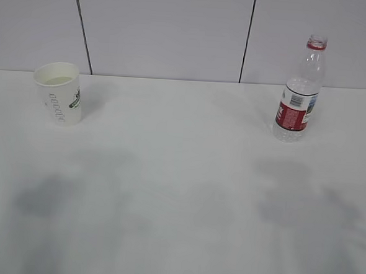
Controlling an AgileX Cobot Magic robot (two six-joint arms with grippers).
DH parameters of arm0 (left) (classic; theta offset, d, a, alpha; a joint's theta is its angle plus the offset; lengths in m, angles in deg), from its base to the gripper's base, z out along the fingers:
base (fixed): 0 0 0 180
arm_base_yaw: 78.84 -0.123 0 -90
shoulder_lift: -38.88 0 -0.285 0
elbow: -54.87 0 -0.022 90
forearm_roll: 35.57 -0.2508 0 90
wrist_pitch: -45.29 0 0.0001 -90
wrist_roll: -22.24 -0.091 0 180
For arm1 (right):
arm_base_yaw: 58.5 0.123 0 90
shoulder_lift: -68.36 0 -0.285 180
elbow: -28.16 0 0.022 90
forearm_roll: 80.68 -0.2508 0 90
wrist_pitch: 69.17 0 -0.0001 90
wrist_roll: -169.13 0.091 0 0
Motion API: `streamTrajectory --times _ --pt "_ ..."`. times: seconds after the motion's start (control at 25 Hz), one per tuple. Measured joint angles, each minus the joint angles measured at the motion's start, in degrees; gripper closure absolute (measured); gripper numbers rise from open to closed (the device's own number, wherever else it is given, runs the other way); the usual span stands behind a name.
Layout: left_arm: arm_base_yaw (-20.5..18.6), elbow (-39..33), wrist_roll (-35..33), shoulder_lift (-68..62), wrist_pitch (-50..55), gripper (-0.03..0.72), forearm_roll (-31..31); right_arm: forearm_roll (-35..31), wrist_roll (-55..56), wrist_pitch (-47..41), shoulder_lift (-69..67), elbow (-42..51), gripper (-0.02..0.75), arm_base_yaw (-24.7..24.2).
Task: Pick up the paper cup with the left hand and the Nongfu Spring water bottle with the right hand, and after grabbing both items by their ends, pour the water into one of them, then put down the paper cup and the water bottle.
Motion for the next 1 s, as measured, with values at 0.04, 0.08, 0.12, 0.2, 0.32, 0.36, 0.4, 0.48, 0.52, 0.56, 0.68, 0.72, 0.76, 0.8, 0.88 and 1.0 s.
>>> streamTrajectory --times 0.04,0.08,0.12,0.2,0.32,0.36,0.4,0.48,0.52,0.56,0.68,0.72,0.76,0.8,0.88,1.0 --pt "0.0 0.1 0.0 0.2 0.7 0.148 0.0 0.0 0.0 -0.6 0.5 0.0 0.152 0.0" --pt "0.0 0.1 0.0 0.3 1.3 0.148 0.0 0.0 -0.3 -1.3 1.3 0.0 0.152 0.0" --pt "0.0 0.1 0.0 0.8 1.8 0.148 0.0 0.0 -0.6 -1.9 2.2 0.0 0.152 0.0" --pt "0.0 0.1 0.0 2.1 2.1 0.148 0.0 -0.1 -0.9 -2.7 4.0 0.0 0.152 0.0" --pt "0.0 0.1 0.0 4.0 2.1 0.148 0.0 -0.1 -1.0 -4.1 6.7 0.0 0.151 0.0" --pt "0.0 0.1 0.0 4.8 2.1 0.148 0.0 -0.1 -1.1 -4.8 7.4 -0.1 0.152 0.0" --pt "0.0 0.1 0.0 5.7 2.1 0.148 0.0 -0.1 -1.1 -5.5 7.9 -0.2 0.152 0.0" --pt "0.0 0.2 -1.0 7.5 2.2 0.148 0.0 -0.1 -1.1 -6.8 8.6 -0.3 0.152 0.0" --pt "0.0 0.2 -1.6 8.2 2.6 0.148 0.0 -0.1 -1.1 -7.6 8.7 -0.3 0.152 0.0" --pt "0.0 0.3 -2.0 9.0 3.2 0.148 0.0 -0.1 -1.1 -8.3 8.8 -0.3 0.152 0.0" --pt "0.0 0.4 -2.4 10.5 6.0 0.148 0.0 -0.1 -1.1 -10.0 9.5 -0.3 0.152 0.0" --pt "0.0 0.4 -2.5 11.0 7.3 0.148 0.0 -0.1 -1.1 -10.7 9.7 -0.3 0.152 0.0" --pt "0.0 0.4 -2.5 11.5 8.2 0.148 0.0 -0.1 -1.1 -11.1 10.1 -0.3 0.152 0.0" --pt "0.0 0.4 -2.6 11.8 9.3 0.148 0.0 -0.1 -1.1 -12.0 10.5 -0.3 0.153 0.0" --pt "0.0 0.4 -2.6 12.3 11.5 0.153 0.0 -0.1 -1.0 -12.5 11.3 -0.3 0.153 0.0" --pt "0.0 0.4 -2.6 12.3 14.1 0.161 0.0 -0.1 -0.9 -12.8 12.7 -0.3 0.153 0.0"
